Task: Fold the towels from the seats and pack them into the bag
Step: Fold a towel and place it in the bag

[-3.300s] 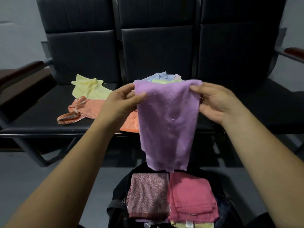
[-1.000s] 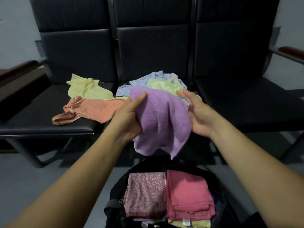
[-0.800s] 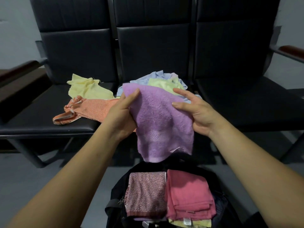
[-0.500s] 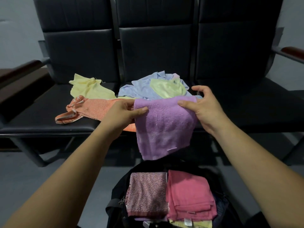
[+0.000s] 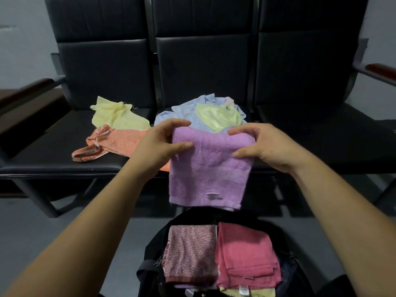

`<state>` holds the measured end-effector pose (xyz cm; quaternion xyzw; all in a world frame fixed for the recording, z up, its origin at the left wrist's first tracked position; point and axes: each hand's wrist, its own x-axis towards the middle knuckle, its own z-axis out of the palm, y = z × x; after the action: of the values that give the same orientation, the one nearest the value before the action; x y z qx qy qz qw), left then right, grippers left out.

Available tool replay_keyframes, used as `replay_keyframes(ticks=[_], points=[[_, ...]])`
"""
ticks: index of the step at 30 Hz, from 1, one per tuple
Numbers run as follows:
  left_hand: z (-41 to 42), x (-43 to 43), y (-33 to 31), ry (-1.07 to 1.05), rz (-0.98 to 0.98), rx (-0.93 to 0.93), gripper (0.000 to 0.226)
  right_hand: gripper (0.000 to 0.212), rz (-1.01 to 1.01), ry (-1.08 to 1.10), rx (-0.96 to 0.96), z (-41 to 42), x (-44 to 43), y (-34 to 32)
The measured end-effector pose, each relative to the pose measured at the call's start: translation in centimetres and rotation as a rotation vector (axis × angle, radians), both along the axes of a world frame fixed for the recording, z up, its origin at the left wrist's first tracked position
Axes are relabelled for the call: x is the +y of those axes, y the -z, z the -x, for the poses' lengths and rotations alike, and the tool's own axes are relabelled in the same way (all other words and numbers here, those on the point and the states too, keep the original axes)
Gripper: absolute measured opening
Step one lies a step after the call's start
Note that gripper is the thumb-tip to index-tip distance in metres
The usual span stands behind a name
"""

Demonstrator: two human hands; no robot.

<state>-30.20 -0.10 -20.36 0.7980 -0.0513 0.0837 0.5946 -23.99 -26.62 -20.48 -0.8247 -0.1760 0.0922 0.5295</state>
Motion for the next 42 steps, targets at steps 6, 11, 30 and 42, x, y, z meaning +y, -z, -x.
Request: replay_keyframes(ticks=[6, 11, 30, 42], points=[[-0.3, -0.3, 0.1, -0.214, -0.455, -0.204, 0.032, 0.023, 0.08, 0.152, -0.27, -0.6, -0.5, 0.6], [-0.5, 0.3, 0.1, -0.321, -0.433, -0.3, 0.017, 0.012, -0.239, 0.199, -0.196, -0.1, -0.3, 0.7], [-0.7, 0.2, 2.6, 0.084, 0.401, 0.201, 0.032, 0.022, -0.811, 0.295, 0.447, 1.1, 2.0, 1.8], [0.9, 2.2, 12.9, -0.16, -0.206, 0.266, 0.025, 0.017, -0.379, 0.454, 0.481, 1.5, 5.8, 16.3]])
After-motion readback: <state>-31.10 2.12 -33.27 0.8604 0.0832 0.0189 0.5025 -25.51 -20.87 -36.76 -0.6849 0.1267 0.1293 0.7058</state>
